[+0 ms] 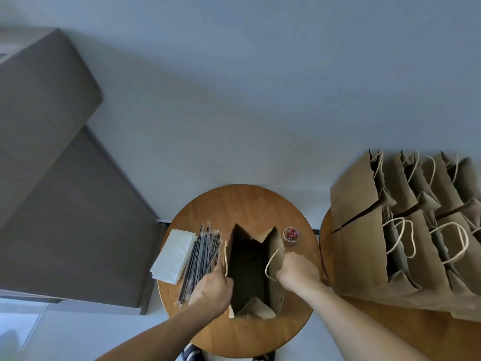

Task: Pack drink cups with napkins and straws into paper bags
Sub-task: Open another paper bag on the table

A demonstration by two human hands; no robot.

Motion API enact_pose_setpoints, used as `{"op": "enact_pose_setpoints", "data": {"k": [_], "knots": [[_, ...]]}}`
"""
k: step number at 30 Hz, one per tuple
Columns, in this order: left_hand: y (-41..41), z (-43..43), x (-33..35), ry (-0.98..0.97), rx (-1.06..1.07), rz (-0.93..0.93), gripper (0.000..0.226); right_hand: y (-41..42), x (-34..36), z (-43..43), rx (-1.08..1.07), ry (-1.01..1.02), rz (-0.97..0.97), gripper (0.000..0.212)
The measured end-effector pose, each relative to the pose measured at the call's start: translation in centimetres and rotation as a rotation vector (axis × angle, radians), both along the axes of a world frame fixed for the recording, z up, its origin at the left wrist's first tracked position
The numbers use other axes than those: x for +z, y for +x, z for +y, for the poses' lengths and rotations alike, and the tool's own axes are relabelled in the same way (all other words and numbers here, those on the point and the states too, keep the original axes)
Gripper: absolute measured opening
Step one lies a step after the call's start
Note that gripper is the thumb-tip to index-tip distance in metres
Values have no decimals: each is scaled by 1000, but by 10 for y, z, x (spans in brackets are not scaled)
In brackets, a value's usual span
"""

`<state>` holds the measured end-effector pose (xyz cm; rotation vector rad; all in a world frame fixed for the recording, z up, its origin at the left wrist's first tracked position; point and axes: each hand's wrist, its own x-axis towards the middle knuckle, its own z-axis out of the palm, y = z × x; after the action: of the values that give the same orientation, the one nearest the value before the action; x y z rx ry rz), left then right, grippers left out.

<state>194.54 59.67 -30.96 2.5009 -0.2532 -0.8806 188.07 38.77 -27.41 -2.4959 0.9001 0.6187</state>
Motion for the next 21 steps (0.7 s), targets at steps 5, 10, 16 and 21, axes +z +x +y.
{"op": "enact_pose_setpoints", "data": {"k": [5,10,16,21], "knots": [[14,21,-2,45,139,-124,24,-6,6,-29,-35,-172,-40,13],[17,22,1,-11,165,-32,18,-8,-5,-25,-38,4,-9,10],[17,7,7,-26,-34,124,53,5,3,-18,0,222,-81,26],[37,21,21,-139,-111,271,96,10,9,-18,12,257,-142,47]]}}
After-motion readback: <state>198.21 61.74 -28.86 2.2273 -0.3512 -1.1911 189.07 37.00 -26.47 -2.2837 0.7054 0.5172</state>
